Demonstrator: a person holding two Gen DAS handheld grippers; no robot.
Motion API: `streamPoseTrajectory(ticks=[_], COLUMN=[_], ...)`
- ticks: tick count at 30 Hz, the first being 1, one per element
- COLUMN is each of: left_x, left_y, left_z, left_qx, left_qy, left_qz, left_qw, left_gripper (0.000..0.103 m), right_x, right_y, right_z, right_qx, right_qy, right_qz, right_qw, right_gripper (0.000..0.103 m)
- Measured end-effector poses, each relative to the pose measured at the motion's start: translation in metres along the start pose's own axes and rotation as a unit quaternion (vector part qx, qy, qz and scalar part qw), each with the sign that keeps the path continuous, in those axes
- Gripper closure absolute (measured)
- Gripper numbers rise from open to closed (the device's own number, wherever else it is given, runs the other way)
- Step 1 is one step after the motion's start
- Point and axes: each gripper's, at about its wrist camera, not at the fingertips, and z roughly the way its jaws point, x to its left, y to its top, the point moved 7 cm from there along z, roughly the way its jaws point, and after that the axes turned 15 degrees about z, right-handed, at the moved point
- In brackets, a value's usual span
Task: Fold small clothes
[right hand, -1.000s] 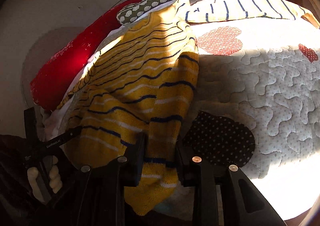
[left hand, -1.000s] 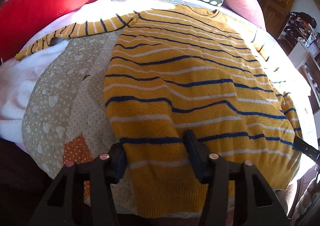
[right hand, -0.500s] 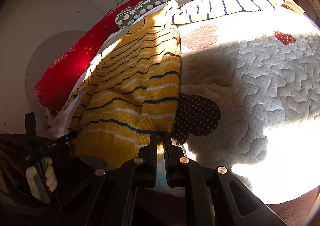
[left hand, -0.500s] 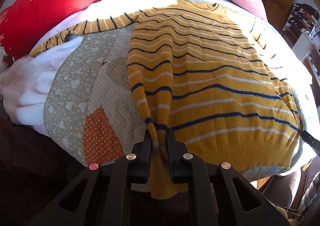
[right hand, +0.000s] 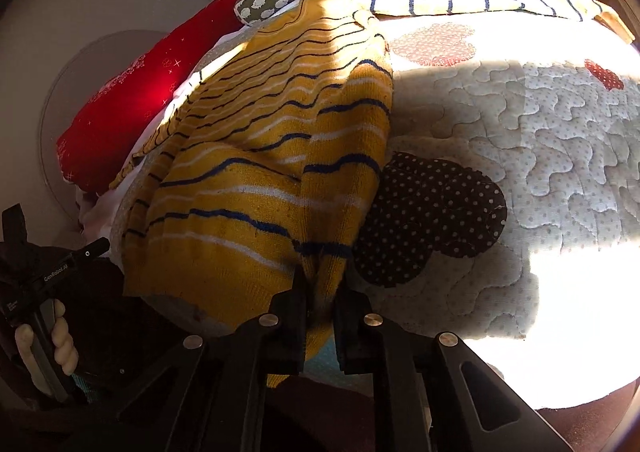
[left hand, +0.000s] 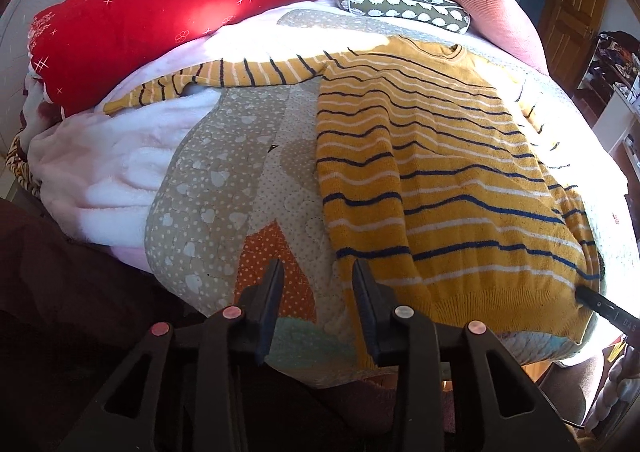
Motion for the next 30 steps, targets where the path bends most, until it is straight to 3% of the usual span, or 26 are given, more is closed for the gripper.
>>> streamPoseTrajectory(ticks=[6,9,11,16,21,24,30], left_x=[0.003,-0.009,-0.02,-0.057,-0.089,-0.101,-0.103], left_y=[0.006,0.013,0.019,0.034,0.051,0.056,0.059], left_z=[-0.011,-0.014,-0.014,0.0,0.008,0.012,0.021], left_qx=[-0.012,-0.021,-0.029,-0.025,-0.03,-0.03,-0.015], left_qy=[0.021,0.021,0.021,0.013,0.003,0.002,-0.009], left_qz=[0.0,0.017,0.031,0.076,0.105,0.118,0.109], left_qw=[0.9997,0.9994,0.9989,0.9967,0.994,0.9926,0.9939], left_gripper=[0.053,0.048,0.038,0.037,0.037,0.037,0.037], right_x=[-0.014,-0.017,-0.021,-0.038,-0.06,-0.061,-0.077], right_y=[-0.006,-0.003,0.006,0.036,0.08,0.101,0.137], right_z=[-0.019,-0.043,-0.058,-0.066,-0.07,-0.075,-0.076], right_qx=[-0.009,-0.035,-0.059,-0.087,-0.107,-0.118,-0.142], right_qy=[-0.017,0.011,0.018,0.027,0.035,0.052,0.041], right_qz=[0.02,0.031,0.041,0.072,0.127,0.147,0.184], right_qw=[1.0,0.999,0.997,0.993,0.986,0.981,0.972], right_gripper=[0.091,0.091,0.089,0.07,0.07,0.064,0.06])
